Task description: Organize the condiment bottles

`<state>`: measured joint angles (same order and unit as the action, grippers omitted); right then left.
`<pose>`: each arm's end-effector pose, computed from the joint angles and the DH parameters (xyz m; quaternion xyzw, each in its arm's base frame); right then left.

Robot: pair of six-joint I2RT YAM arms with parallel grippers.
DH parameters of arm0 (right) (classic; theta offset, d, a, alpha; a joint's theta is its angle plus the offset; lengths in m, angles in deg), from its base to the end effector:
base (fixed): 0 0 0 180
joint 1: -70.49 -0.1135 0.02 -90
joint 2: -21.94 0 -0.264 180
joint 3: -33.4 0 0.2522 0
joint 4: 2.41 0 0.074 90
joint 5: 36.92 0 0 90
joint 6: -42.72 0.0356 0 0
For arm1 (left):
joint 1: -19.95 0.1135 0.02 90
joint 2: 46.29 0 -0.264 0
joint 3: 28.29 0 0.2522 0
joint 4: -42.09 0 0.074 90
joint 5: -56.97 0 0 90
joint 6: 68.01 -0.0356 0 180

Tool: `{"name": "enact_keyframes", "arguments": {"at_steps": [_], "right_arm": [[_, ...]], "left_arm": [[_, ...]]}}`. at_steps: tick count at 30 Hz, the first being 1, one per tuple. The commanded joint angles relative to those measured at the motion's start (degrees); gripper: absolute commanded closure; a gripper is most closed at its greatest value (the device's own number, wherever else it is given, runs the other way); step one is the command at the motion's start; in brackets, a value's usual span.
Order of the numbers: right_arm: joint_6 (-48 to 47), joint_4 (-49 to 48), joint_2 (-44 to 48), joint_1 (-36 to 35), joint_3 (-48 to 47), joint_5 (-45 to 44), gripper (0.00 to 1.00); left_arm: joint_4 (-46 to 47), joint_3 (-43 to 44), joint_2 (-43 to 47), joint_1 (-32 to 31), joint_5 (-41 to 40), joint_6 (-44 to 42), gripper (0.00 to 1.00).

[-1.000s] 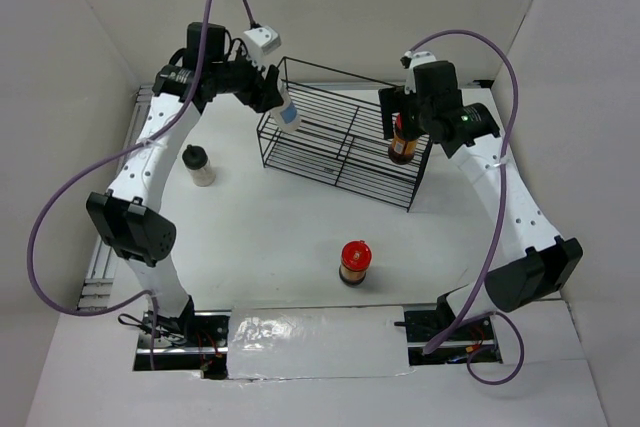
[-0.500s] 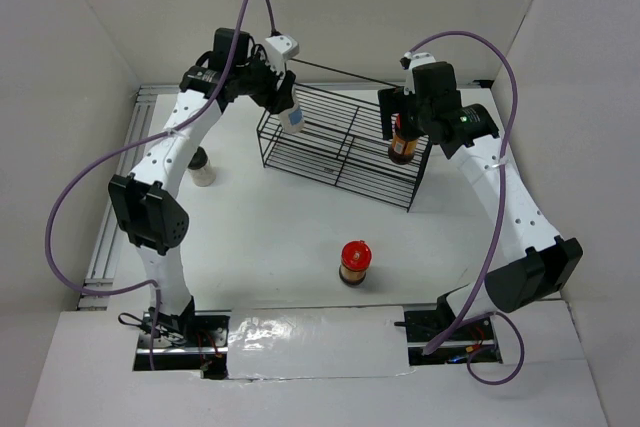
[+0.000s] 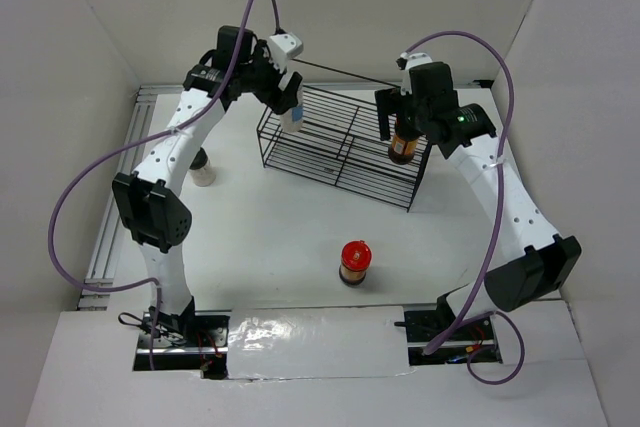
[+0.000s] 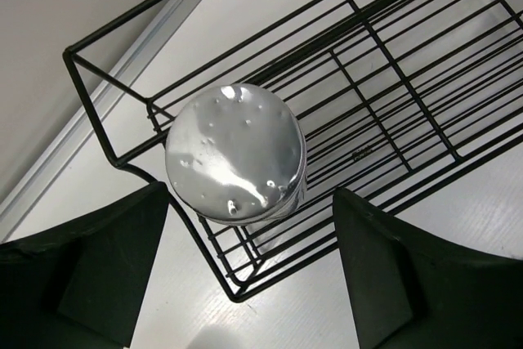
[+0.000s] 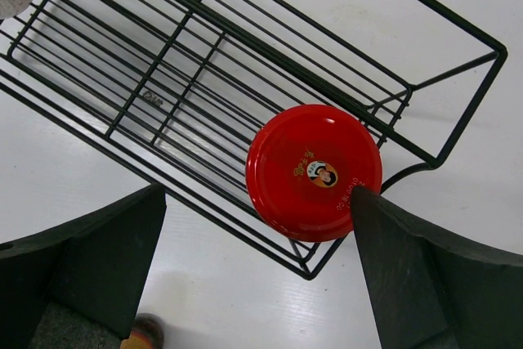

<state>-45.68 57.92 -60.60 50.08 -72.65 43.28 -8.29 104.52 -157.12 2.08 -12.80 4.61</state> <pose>0.2873 0.1004 0.4105 -0.1079 0.8852 0.0102 0.4523 0.4171 -0.1474 0.4036 0.3417 0.7787 -0.1530 0.5034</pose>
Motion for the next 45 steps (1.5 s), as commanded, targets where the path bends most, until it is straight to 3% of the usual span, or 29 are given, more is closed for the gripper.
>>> {"name": "enact_keyframes", "arguments": {"at_steps": [1,9,15,17,18,19,20,21,22,23,24,25,26,27,28,33,40,45], "right_arm": [[-0.5,-2.4,-0.3,-0.9,-2.0,-0.3,0.0],[-0.8,-3.3,2.2,-1.8,-3.7,-1.8,0.0],[-1.1,-9.0,9.7,-1.9,-3.8,-2.8,0.0],[-3.9,-9.7,10.4,-2.1,-3.7,-1.5,0.04],[-4.4,-9.6,10.6,-2.4,-3.8,-0.3,0.13],[-5.3,-9.0,10.5,-2.7,-4.2,0.9,0.58],[-5.8,-8.4,10.3,-3.8,-4.5,4.1,0.82],[-5.8,-7.6,9.2,-4.5,-5.0,5.8,1.0],[-5.9,-5.1,8.1,-5.4,-5.0,7.7,1.0],[-6.0,-3.4,7.3,-6.7,-4.8,9.3,1.0],[-4.3,1.1,4.3,-10.2,-4.7,8.9,0.9],[-3.5,3.8,2.6,-11.8,-4.9,8.6,0.68],[-2.9,6.4,1.1,-13.2,-4.8,8.7,0.42],[0.0,9.8,-0.7,-15.6,-3.3,8.6,0.08],[1.0,10.2,-0.7,-16.6,-1.9,8.8,0.0],[10.1,7.1,5.8,-19.3,12.2,9.5,0.0],[21.3,11.4,7.7,-26.0,19.4,7.6,0.0],[31.3,9.2,11.5,-33.1,27.2,5.9,0.0]], "left_arm": [[2.6,3.0,-0.7,0.0,1.1,0.2,0.04],[2.3,6.7,0.2,0.0,3.1,3.6,0.01],[2.2,6.0,7.8,0.1,5.9,5.1,0.01],[0.9,5.5,9.1,0.4,6.4,5.3,0.01],[-0.3,5.9,9.8,0.8,6.7,5.6,0.01],[-2.3,6.0,10.5,1.2,6.8,5.7,0.01],[-2.9,5.7,11.1,1.7,7.6,6.3,0.01],[-3.5,5.1,12.5,3.5,8.3,6.7,0.01],[-4.8,3.8,13.3,4.6,9.0,7.3,0.01],[-5.3,2.9,14.1,5.6,9.8,7.6,0.07],[-5.8,0.4,15.5,7.7,10.9,7.6,0.13],[-6.2,-0.9,16.4,8.7,10.5,7.9,0.16],[-6.3,-2.5,17.2,9.6,10.3,7.7,0.21],[-6.3,-6.0,19.0,11.5,9.7,7.4,0.21],[-6.0,-7.5,19.9,12.5,9.3,6.8,0.19],[-6.1,-17.5,25.5,19.8,8.7,6.3,0.12],[-6.7,-22.3,28.7,24.4,13.4,7.5,0.13],[-6.4,-23.7,29.4,25.8,14.7,8.1,0.12]]}}
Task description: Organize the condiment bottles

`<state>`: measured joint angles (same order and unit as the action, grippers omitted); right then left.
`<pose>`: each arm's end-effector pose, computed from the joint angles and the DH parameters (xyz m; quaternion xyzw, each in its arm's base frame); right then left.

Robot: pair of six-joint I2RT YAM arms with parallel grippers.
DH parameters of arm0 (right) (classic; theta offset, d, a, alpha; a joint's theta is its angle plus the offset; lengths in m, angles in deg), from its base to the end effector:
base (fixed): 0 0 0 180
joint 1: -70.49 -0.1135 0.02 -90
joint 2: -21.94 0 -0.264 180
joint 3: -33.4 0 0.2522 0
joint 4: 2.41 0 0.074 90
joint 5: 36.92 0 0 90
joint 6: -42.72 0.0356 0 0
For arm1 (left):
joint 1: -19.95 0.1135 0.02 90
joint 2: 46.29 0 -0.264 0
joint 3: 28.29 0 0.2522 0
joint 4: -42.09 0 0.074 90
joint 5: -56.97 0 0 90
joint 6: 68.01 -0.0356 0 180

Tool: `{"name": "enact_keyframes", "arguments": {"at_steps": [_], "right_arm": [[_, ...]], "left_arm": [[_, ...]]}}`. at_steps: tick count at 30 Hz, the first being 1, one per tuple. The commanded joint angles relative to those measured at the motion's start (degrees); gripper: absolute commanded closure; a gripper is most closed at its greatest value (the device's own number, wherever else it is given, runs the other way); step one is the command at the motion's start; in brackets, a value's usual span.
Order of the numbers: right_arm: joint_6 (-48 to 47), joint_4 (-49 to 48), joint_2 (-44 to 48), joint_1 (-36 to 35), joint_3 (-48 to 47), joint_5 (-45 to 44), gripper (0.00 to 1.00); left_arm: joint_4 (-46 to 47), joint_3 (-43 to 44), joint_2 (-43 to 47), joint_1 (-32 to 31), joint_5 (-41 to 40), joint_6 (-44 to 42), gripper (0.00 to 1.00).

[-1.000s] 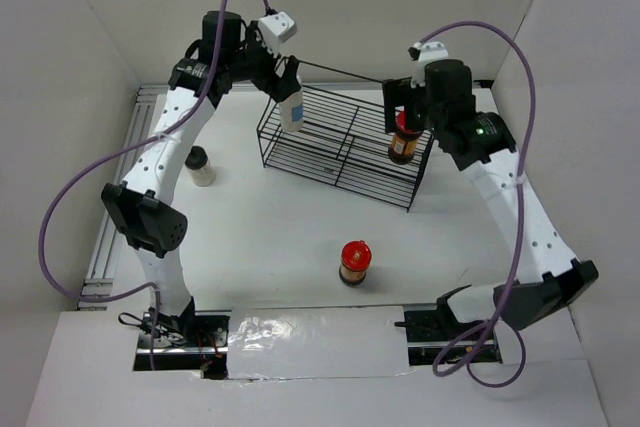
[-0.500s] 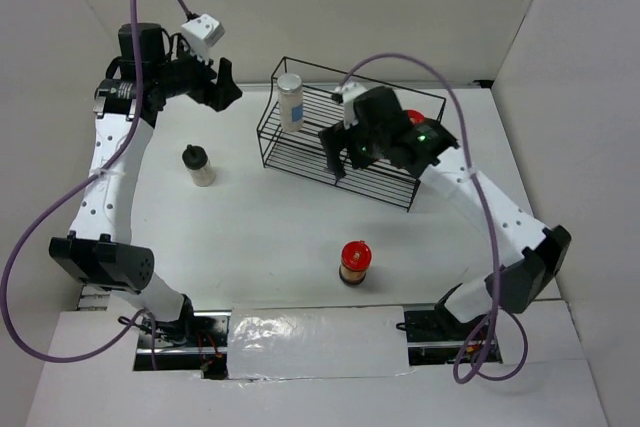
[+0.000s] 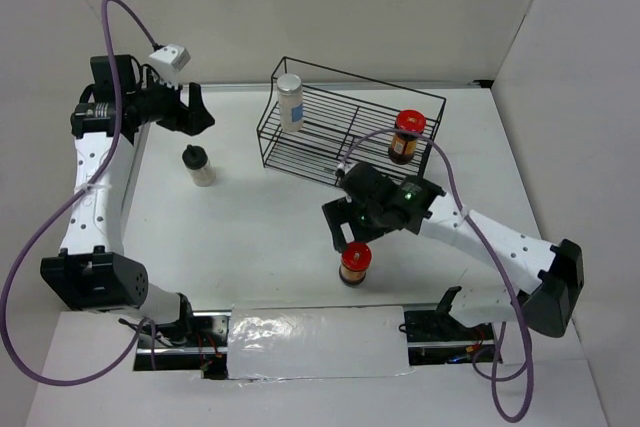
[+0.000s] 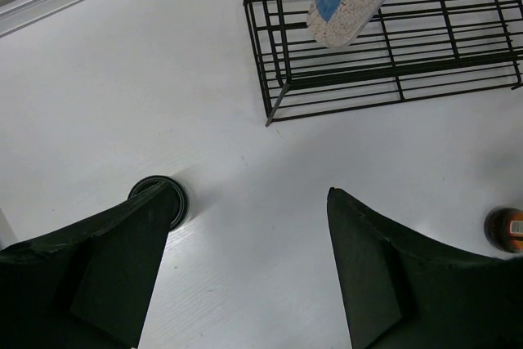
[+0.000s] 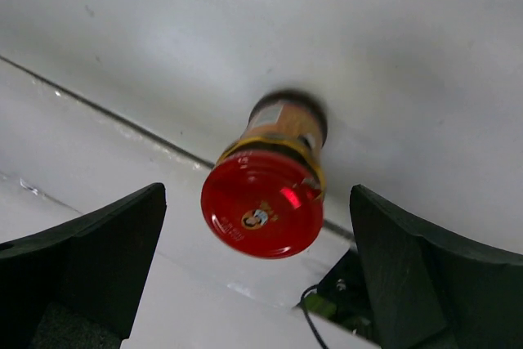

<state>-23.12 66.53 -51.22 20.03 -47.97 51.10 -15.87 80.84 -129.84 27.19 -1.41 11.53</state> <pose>0.1580 0.1895 0.3066 -0.2158 0.9430 0.1398 0.2111 0.3058 0.0200 0.4289 0.1549 0.8391 -0.1645 0.4949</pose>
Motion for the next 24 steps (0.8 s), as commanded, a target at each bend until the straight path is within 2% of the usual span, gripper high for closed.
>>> {"name": "enact_keyframes", "arguments": {"at_steps": [1,5,10,14,19,24], "right_arm": [[12.3,0.8,2.1,-6.2,3.8,-4.4,0.0],[19.6,3.8,1.1,-11.9,4.8,-13.1,0.0],[24.2,-0.9,-1.1,-16.8,8.6,-17.3,0.01],[27.2,-0.2,-2.2,-17.4,10.2,-18.9,0.05],[27.4,-0.5,-1.1,-17.2,10.0,-22.4,0.22],[23.2,-3.0,-1.9,-17.4,9.3,-20.4,0.22]], "left_arm": [[1.1,0.2,2.2,1.0,3.5,1.1,0.12],[0.6,1.2,1.8,1.6,5.3,1.2,0.13],[0.3,2.1,1.3,2.1,7.0,1.6,0.13],[0.2,2.3,1.5,2.6,7.1,1.1,0.13],[0.2,2.4,1.3,3.0,8.4,1.8,0.13],[0.5,1.7,1.5,3.2,8.2,1.5,0.13]]}}
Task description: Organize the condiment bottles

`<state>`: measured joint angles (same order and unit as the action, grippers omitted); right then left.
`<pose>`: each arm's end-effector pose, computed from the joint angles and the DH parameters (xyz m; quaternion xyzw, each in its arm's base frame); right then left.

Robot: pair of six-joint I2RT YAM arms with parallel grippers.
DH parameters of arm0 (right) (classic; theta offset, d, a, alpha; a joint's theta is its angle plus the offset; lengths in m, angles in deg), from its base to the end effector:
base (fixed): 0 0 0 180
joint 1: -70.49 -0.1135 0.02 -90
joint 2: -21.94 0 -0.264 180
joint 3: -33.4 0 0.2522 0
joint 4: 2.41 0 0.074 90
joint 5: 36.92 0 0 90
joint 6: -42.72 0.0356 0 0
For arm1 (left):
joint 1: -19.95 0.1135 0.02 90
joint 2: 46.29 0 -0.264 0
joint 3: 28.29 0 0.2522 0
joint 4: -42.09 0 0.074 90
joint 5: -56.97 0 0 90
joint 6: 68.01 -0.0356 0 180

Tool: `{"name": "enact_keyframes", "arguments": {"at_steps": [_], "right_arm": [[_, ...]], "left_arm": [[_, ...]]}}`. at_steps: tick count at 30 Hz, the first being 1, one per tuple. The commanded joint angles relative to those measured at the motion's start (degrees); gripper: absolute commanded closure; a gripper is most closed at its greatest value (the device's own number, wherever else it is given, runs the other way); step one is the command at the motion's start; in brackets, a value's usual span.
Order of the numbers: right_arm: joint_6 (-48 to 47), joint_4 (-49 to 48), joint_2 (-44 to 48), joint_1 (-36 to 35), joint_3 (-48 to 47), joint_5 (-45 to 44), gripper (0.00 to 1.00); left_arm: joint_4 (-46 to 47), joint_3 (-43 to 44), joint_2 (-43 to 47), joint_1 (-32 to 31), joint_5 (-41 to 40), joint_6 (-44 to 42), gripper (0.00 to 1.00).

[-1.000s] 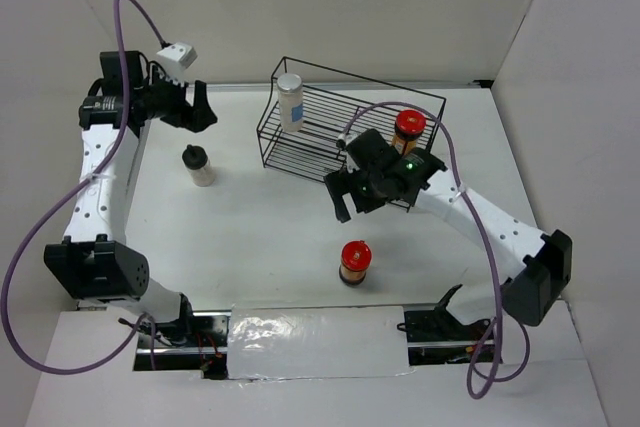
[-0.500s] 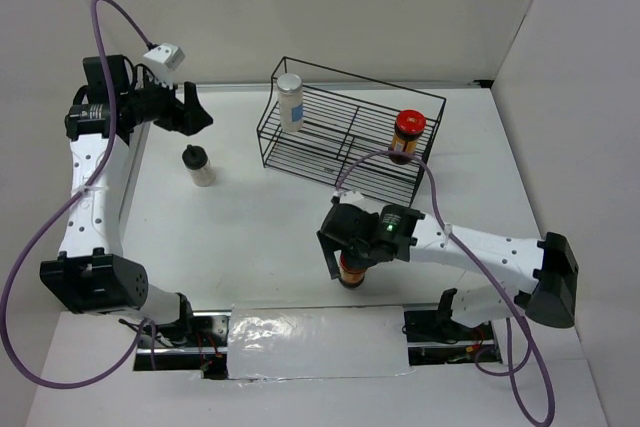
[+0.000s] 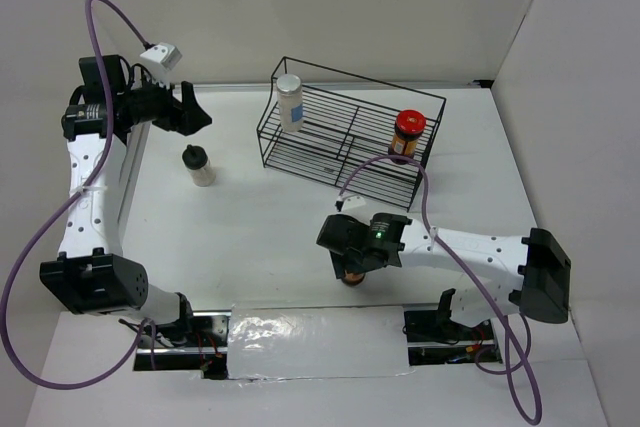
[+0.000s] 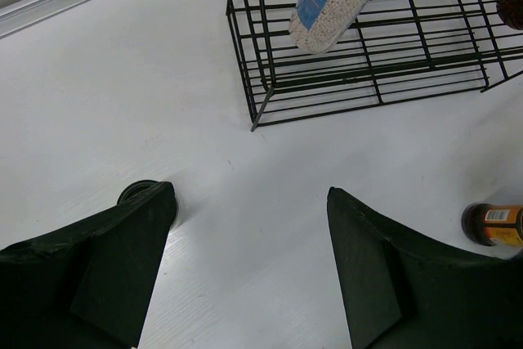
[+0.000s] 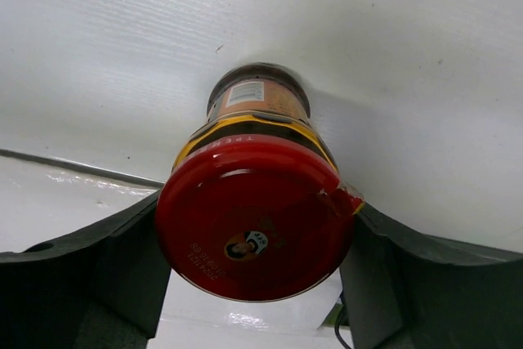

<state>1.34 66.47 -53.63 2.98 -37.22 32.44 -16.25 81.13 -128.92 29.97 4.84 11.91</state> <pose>0.1016 0.2127 0.2443 -0.1350 0.9650 0.0236 0.2237 0.2975 0.0304 0.4356 0.1589 0.8254 -0.1983 0.5042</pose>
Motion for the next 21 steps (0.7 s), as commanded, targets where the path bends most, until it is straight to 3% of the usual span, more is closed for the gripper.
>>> {"name": "enact_keyframes", "arguments": {"at_steps": [1,3,4,6,10,12,21], "right_arm": [[-1.6,-3.2,0.1,-0.5,-1.4,-1.4,0.27],[-2.9,-4.2,-0.1,-1.3,-1.5,-0.9,0.38],[-3.4,-4.4,-0.4,-1.6,-2.3,-1.1,0.53],[-6.3,-4.8,-0.7,-1.9,-3.9,-1.8,0.67],[-14.2,-3.4,-3.2,-0.8,-16.7,-2.7,0.96],[-19.1,-1.7,-6.0,1.4,-25.1,-2.7,1.0],[-31.9,5.0,-17.1,13.3,-57.0,-1.6,1.0]], "left_arm": [[1.0,1.1,0.8,0.6,1.8,1.1,0.13],[1.2,0.8,0.8,1.0,1.8,1.1,0.12],[1.2,0.6,0.8,1.1,1.7,1.0,0.12],[1.2,0.4,0.9,1.1,1.8,1.1,0.12],[1.7,0.4,0.6,1.3,2.0,1.4,0.12],[1.7,0.4,0.6,1.3,2.1,1.5,0.12],[2.5,-0.7,1.0,1.7,1.8,1.2,0.12]]}}
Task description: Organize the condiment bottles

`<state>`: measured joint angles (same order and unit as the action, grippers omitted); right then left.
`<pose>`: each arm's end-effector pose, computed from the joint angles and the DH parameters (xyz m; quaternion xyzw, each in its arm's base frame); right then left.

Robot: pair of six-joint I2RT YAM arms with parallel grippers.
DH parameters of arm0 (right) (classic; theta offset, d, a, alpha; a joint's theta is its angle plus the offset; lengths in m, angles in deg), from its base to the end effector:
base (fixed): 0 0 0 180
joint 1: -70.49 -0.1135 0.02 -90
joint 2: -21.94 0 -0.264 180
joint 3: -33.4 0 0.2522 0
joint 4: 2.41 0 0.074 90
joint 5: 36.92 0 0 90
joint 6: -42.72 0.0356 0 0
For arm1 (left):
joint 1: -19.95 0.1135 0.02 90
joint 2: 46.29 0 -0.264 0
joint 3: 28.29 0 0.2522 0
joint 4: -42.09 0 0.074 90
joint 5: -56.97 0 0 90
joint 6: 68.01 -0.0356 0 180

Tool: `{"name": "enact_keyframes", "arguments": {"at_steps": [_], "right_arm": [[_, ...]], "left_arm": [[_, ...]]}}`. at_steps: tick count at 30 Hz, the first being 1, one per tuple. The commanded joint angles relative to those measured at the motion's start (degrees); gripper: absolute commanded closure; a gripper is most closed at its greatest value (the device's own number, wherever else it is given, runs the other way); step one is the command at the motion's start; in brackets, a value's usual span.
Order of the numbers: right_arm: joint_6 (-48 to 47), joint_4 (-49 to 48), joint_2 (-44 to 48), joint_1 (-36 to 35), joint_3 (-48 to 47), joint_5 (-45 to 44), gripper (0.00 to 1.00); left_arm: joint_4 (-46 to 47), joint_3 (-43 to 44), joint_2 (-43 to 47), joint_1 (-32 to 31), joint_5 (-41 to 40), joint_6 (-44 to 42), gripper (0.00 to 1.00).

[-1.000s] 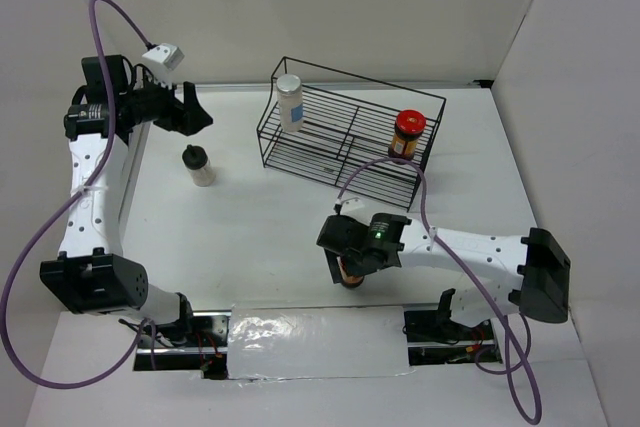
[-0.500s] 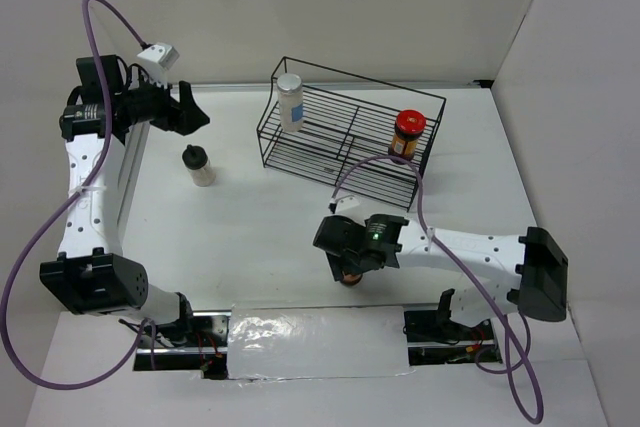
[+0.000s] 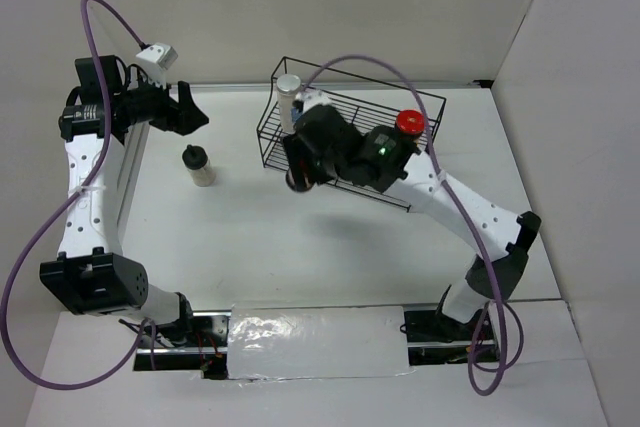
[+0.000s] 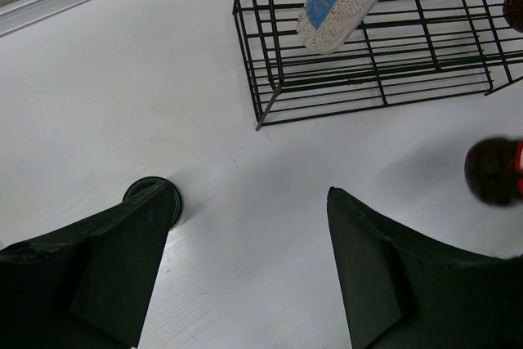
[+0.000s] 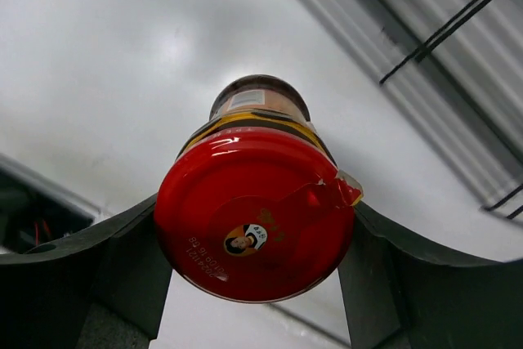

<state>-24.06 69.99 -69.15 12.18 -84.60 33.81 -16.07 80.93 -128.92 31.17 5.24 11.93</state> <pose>0.1809 0.2707 0.4149 -0.2146 0.8891 0.1265 0.3839 0.2971 0.0365 0.4348 0.1516 0.8261 -0.1960 0.5060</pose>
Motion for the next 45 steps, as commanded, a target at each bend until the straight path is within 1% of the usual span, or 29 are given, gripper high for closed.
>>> {"name": "enact_keyframes", "arguments": {"at_steps": [1,3,6,8,11,17,22,26,34,37,39,40,41,43,44,45], "right_arm": [[-8.0,1.6,-2.2,6.8,-11.0,-3.7,1.0],[-9.2,1.5,-3.8,9.9,-14.6,-3.8,1.0],[-10.7,1.6,-5.1,15.8,-17.4,-3.7,1.0],[-11.9,0.9,-5.7,19.8,-17.5,-2.9,1.0],[-12.5,0.9,-6.8,23.4,-17.4,-1.6,1.0],[-13.8,-1.3,-9.2,26.0,-16.7,0.1,1.0],[-13.8,-1.7,-11.8,28.2,-16.7,-1.3,1.0],[-13.6,-1.2,-13.8,29.6,-17.3,-1.6,1.0],[-13.8,-0.1,-17.6,31.1,-17.0,1.3,1.0],[-13.6,0.0,-18.2,31.4,-16.6,1.9,0.97],[-13.5,-0.3,-18.3,31.8,-16.3,2.4,0.85],[-13.4,-0.3,-18.4,31.8,-16.3,2.5,0.75],[-13.5,-0.3,-18.3,32.0,-16.3,2.7,0.53],[-13.6,-0.4,-18.3,32.0,-16.5,2.9,0.33],[-13.6,-0.4,-18.4,32.0,-16.7,2.9,0.2],[-13.6,-0.6,-18.3,31.9,-16.9,2.7,0.15]], "left_arm": [[2.4,-0.6,0.9,0.6,1.6,1.2,0.12],[2.7,-0.7,0.7,0.6,1.4,1.5,0.12],[2.9,-0.7,0.6,0.6,0.9,1.2,0.12],[3.0,-0.6,0.5,0.6,0.8,1.3,0.12],[3.0,-0.7,0.4,0.6,0.9,1.4,0.12],[3.4,-1.8,0.2,0.6,0.7,1.2,0.12],[3.8,-3.6,0.6,0.6,0.3,0.8,0.11],[4.2,-5.1,0.6,0.6,-0.3,0.1,0.01],[5.3,-6.4,0.1,0.7,-1.8,-0.4,0.01],[6.0,-7.2,-0.2,0.6,-2.5,-0.8,0.01],[6.4,-8.0,-0.6,0.6,-2.8,-1.0,0.01],[6.9,-8.4,-0.8,0.6,-3.4,-1.2,0.01],[7.1,-9.1,-1.2,0.6,-3.7,-1.4,0.01],[7.9,-9.7,-1.6,0.6,-4.6,-1.6,0.01],[8.2,-10.3,-2.2,0.6,-5.2,-1.7,0.01],[8.5,-10.6,-2.5,0.6,-5.4,-2.0,0.01]]}}
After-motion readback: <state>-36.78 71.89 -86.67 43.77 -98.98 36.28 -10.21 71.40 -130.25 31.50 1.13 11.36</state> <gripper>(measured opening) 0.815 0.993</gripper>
